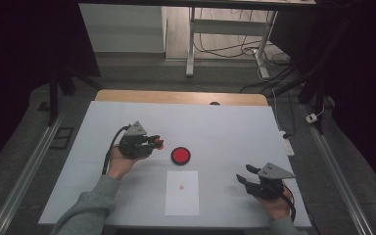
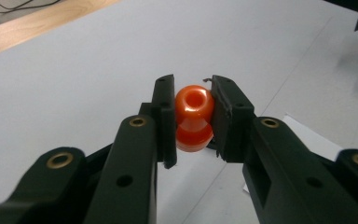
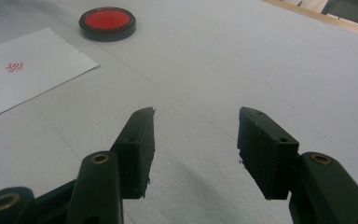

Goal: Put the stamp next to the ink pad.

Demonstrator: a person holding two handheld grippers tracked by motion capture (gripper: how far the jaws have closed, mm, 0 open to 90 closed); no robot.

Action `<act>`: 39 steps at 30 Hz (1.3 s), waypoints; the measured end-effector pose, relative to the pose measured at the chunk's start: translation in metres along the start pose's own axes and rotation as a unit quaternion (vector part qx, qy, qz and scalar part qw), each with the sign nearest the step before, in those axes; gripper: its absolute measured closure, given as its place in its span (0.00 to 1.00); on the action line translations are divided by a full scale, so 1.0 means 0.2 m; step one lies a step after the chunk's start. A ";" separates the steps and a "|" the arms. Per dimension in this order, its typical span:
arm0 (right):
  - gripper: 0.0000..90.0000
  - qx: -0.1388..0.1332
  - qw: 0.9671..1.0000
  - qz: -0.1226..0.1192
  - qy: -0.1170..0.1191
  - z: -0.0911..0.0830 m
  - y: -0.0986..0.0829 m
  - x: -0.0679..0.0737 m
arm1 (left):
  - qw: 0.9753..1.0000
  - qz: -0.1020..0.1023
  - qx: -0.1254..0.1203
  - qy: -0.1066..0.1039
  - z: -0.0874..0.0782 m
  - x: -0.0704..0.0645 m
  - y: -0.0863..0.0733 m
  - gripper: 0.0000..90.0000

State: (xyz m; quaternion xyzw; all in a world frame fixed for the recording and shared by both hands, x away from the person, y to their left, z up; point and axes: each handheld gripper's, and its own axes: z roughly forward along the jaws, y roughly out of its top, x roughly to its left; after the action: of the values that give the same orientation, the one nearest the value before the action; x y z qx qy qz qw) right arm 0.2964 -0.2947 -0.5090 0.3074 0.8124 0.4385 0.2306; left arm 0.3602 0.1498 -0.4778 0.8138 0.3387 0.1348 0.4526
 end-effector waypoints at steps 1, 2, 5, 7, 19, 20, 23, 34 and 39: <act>0.51 0.000 1.000 0.000 0.000 0.00 0.00 0.00 | 1.000 0.000 0.002 0.001 0.01 0.00 0.00 0.80; 0.51 0.000 1.000 0.000 0.001 0.00 0.00 0.00 | 1.000 0.001 0.003 0.002 0.02 0.00 0.00 0.80; 0.51 0.000 1.000 0.000 0.001 0.00 0.00 0.00 | 1.000 0.000 0.006 0.005 0.05 0.01 -0.01 0.80; 0.51 0.000 1.000 -0.001 0.001 0.00 0.00 0.00 | 1.000 -0.001 0.008 0.006 0.07 0.02 -0.01 0.80; 0.51 0.005 1.000 -0.001 0.005 0.01 0.00 0.00 | 0.999 -0.002 0.027 0.016 0.20 0.05 -0.05 0.79; 0.51 0.006 1.000 -0.001 0.004 0.01 0.00 0.00 | 0.999 -0.002 0.030 0.017 0.21 0.06 -0.05 0.79; 0.51 0.006 1.000 -0.002 0.004 0.01 0.00 0.00 | 0.999 -0.002 0.038 0.020 0.24 0.06 -0.06 0.79; 0.50 0.007 1.000 0.001 0.009 0.01 -0.01 0.00 | 0.998 0.000 0.054 0.026 0.29 0.07 -0.09 0.79; 0.50 0.008 1.000 0.001 0.009 0.01 -0.01 0.00 | 0.998 0.002 0.059 0.030 0.30 0.08 -0.10 0.78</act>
State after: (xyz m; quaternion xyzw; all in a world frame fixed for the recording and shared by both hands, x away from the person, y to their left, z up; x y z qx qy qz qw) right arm 0.2970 -0.2942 -0.5113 0.3062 0.8175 0.4354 0.2199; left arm 0.3951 0.1278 -0.5291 0.8356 0.3577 0.1397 0.3929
